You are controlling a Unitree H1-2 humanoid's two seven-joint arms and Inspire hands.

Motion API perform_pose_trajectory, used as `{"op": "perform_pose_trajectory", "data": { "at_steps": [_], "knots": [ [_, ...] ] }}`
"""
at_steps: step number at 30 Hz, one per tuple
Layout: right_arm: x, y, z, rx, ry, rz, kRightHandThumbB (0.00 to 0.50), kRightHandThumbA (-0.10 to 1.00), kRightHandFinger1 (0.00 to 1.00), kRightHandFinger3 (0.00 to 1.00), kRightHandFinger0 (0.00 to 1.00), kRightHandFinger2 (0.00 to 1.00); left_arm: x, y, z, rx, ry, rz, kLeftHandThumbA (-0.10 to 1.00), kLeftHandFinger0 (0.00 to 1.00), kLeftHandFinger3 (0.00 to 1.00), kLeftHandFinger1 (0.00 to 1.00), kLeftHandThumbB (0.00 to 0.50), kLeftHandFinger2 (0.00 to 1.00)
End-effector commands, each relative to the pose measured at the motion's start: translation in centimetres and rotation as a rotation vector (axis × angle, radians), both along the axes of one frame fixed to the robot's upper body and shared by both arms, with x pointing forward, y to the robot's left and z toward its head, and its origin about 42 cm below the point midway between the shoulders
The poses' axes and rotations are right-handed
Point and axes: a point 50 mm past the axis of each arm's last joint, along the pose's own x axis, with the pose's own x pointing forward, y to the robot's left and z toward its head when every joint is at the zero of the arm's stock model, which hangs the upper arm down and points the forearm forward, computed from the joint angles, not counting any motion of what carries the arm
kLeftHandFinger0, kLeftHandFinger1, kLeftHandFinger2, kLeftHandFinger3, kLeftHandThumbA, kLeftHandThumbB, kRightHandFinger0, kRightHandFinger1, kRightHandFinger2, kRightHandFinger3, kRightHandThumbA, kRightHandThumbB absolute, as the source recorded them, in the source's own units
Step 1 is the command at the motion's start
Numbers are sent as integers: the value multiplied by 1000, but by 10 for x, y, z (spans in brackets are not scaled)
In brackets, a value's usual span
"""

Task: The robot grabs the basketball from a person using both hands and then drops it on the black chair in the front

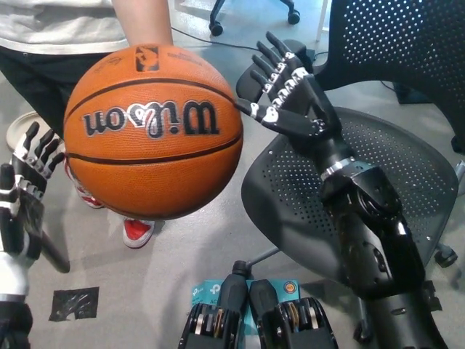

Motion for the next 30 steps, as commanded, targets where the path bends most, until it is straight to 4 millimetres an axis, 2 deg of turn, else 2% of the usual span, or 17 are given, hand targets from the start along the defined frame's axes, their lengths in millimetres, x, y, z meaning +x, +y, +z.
{"op": "perform_pose_trajectory", "data": {
  "at_steps": [1, 2, 6, 10, 14, 16, 18, 19, 23, 26, 28, 29, 30],
  "knots": [
    [-2, 15, 31, 42, -80, 65, 399, 1000, 1000, 1000, 1000, 1000, 5, -2, 17, 16, -40, -10, 1000, 1000, 1000, 1000, 185, 1000],
    [-4, 16, 32, 68, -85, 85, 394, 1000, 1000, 1000, 1000, 1000, 6, -4, 18, 19, -39, -16, 1000, 1000, 1000, 1000, 186, 1000],
    [-14, 15, 25, 93, -65, 133, 430, 1000, 1000, 1000, 1000, 1000, 9, -13, 21, 19, -52, -45, 1000, 1000, 1000, 1000, 191, 1000],
    [-22, 18, 14, 102, -47, 162, 421, 1000, 1000, 1000, 1000, 1000, 11, -25, 25, 11, -65, -85, 1000, 1000, 1000, 1000, 161, 1000],
    [-25, 25, 1, 114, -9, 180, 419, 1000, 1000, 1000, 1000, 1000, 15, -35, 30, 31, -64, -102, 1000, 1000, 1000, 1000, 181, 1000],
    [-30, 34, -12, 103, 12, 199, 424, 1000, 1000, 1000, 1000, 1000, 16, -43, 31, 10, -65, -96, 1000, 1000, 1000, 1000, 187, 1000],
    [-29, 38, -16, 79, 8, 203, 412, 1000, 1000, 1000, 1000, 1000, 20, -47, 34, 0, -67, -105, 1000, 1000, 1000, 1000, 199, 1000],
    [-31, 43, -23, 54, 8, 204, 395, 1000, 1000, 1000, 1000, 1000, 22, -52, 35, -3, -67, -112, 1000, 1000, 1000, 1000, 202, 1000],
    [-38, 59, -41, -72, -10, 181, 379, 1000, 1000, 1000, 1000, 1000, 26, -63, 39, 0, -83, -139, 1000, 1000, 1000, 1000, 232, 1000],
    [-41, 73, -55, -189, -28, 156, 391, 1000, 1000, 1000, 1000, 1000, 28, -72, 39, -3, -74, -152, 1000, 1000, 1000, 1000, 250, 1000],
    [-42, 82, -62, -212, -37, 162, 389, 1000, 1000, 1000, 1000, 1000, 28, -79, 38, 0, -66, -158, 1000, 1000, 1000, 1000, 244, 1000],
    [-45, 88, -63, -218, -56, 165, 362, 1000, 1000, 1000, 1000, 1000, 30, -83, 36, -7, -62, -160, 1000, 1000, 1000, 1000, 236, 1000],
    [-46, 90, -61, -224, -63, 154, 358, 1000, 1000, 1000, 1000, 1000, 34, -91, 36, -2, -56, -163, 1000, 1000, 1000, 1000, 228, 1000]
  ]
}}
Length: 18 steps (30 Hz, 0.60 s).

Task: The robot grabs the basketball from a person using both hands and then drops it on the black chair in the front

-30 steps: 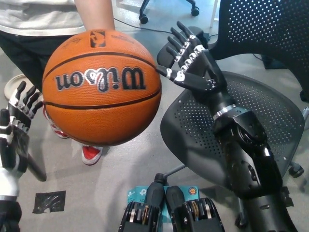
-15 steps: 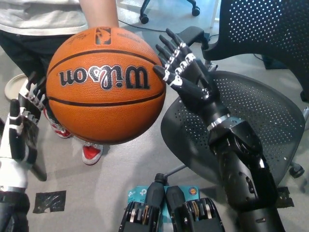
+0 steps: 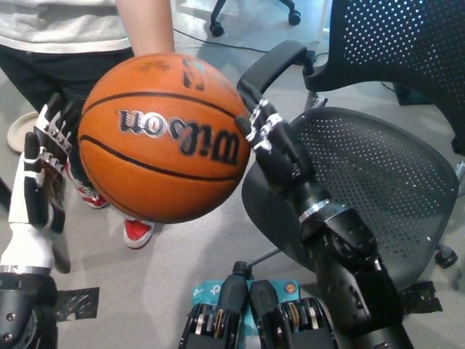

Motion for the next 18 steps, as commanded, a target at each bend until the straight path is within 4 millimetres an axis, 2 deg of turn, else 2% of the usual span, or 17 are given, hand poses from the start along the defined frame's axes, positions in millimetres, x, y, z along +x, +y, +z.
{"op": "perform_pose_trajectory", "data": {
  "at_steps": [1, 4, 5, 6, 7, 10, 11, 13, 16, 18],
  "knots": [
    [-15, 57, 11, -104, -116, 101, 367, 1000, 1000, 1000, 1000, 1000, 18, -60, 19, 24, -44, -162, 1000, 1000, 1000, 1000, 245, 1000],
    [-17, 61, 12, -101, -120, 95, 369, 1000, 1000, 1000, 1000, 1000, 19, -63, 17, 42, -37, -142, 1000, 1000, 1000, 1000, 248, 1000],
    [-24, 80, 14, -48, -107, 79, 337, 1000, 1000, 1000, 1000, 1000, 25, -75, 8, 78, -1, -133, 1000, 1000, 1000, 1000, 210, 1000],
    [-28, 90, 15, -8, -97, 70, 313, 1000, 1000, 1000, 1000, 1000, 31, -85, 3, 92, 25, -141, 1000, 1000, 1000, 1000, 207, 1000],
    [-31, 95, 17, 13, -112, 67, 245, 1000, 1000, 1000, 1000, 1000, 33, -90, 1, 94, 38, -145, 1000, 1000, 1000, 1000, 207, 1000],
    [-33, 100, 18, 34, -139, 53, 233, 1000, 1000, 1000, 1000, 1000, 34, -95, 0, 101, 49, -142, 1000, 1000, 1000, 1000, 207, 1000],
    [-38, 113, 23, 96, -115, 31, 229, 1000, 1000, 1000, 1000, 1000, 37, -107, 3, 134, 73, -113, 1000, 1000, 1000, 1000, 205, 1000],
    [-37, 113, 27, 116, -117, 17, 212, 1000, 1000, 1000, 1000, 1000, 40, -110, 6, 140, 87, -121, 1000, 1000, 1000, 1000, 231, 1000],
    [-37, 114, 27, 116, -118, 13, 208, 1000, 1000, 1000, 1000, 1000, 40, -110, 7, 142, 89, -117, 1000, 1000, 1000, 1000, 232, 1000],
    [-35, 108, 32, 79, -136, -50, 189, 1000, 1000, 1000, 1000, 1000, 46, -115, 12, 155, 89, -136, 1000, 1000, 1000, 1000, 238, 1000]
  ]
}}
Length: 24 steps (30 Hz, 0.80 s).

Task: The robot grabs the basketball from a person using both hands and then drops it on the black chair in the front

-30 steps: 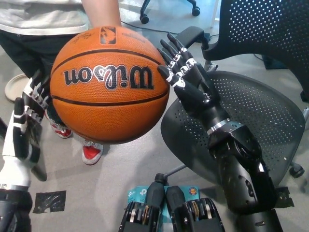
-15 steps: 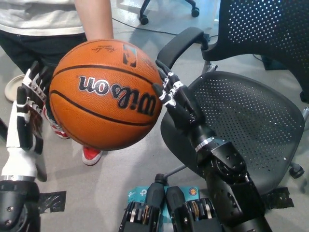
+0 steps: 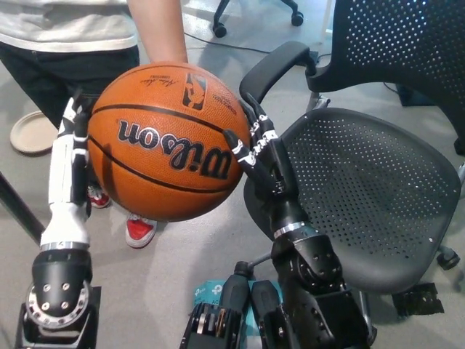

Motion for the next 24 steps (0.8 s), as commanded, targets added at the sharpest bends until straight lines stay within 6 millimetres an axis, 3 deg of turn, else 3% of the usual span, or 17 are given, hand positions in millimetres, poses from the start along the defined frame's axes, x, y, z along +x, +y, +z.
{"op": "perform_pose_trajectory", "data": {
  "at_steps": [1, 13, 16, 19, 21, 24],
  "knots": [
    [-17, 76, 48, -15, -133, 170, 169, 1000, 1000, 1000, 1000, 1000, 11, -75, 17, 32, 29, -286, 1000, 1000, 1000, 1000, 249, 1000],
    [-9, 65, 58, 29, -114, 140, 177, 1000, 1000, 1000, 1000, 1000, 25, -85, 31, 98, 40, -350, 1000, 1000, 1000, 1000, 275, 1000],
    [-5, 54, 64, 20, -103, 102, 227, 1000, 1000, 1000, 1000, 1000, 32, -90, 43, 170, 61, -418, 1000, 1000, 1000, 1000, 267, 1000],
    [-4, 52, 66, 16, -102, 97, 231, 1000, 1000, 1000, 1000, 1000, 33, -90, 46, 180, 66, -432, 1000, 1000, 1000, 1000, 270, 1000],
    [-4, 48, 77, 11, -129, 95, 231, 1000, 1000, 1000, 1000, 1000, 39, -82, 64, 264, 40, -530, 1000, 1000, 1000, 1000, 258, 1000],
    [-4, 48, 78, 11, -129, 94, 235, 1000, 1000, 1000, 1000, 1000, 39, -81, 66, 274, 33, -542, 1000, 1000, 1000, 1000, 258, 1000]
  ]
}}
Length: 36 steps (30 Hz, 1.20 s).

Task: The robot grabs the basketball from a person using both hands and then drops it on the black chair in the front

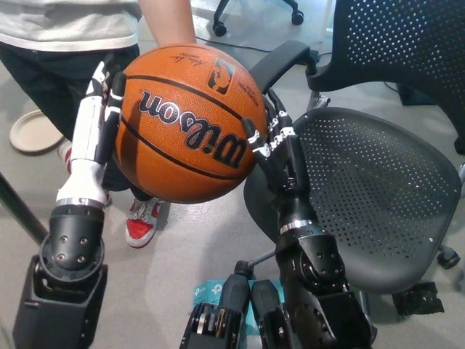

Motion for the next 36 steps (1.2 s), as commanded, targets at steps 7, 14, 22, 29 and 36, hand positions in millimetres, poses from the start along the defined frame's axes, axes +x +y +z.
{"op": "perform_pose_trajectory", "data": {
  "at_steps": [7, 14, 22, 29, 36],
  "knots": [
    [-4, 34, 133, -86, -316, 80, 285, 1000, 1000, 1000, 1000, 1000, 6, -112, 81, 64, -201, -482, 1000, 1000, 1000, 1000, 206, 1000],
    [-1, -5, 183, -76, -384, 5, 249, 1000, 1000, 1000, 1000, 1000, 18, -151, 129, 124, -305, -520, 1000, 1000, 1000, 1000, 215, 1000],
    [5, -39, 212, -44, -421, -41, 215, 1000, 1000, 1000, 1000, 1000, 26, -186, 157, 125, -289, -556, 1000, 1000, 1000, 1000, 281, 1000],
    [6, -67, 226, -26, -433, -90, 237, 1000, 1000, 1000, 1000, 1000, 31, -216, 173, 132, -266, -581, 1000, 1000, 1000, 1000, 283, 1000],
    [29, -95, 217, -54, -343, -94, 263, 1000, 1000, 1000, 1000, 1000, 58, -241, 161, 115, -220, -589, 1000, 1000, 1000, 1000, 224, 1000]
  ]
}}
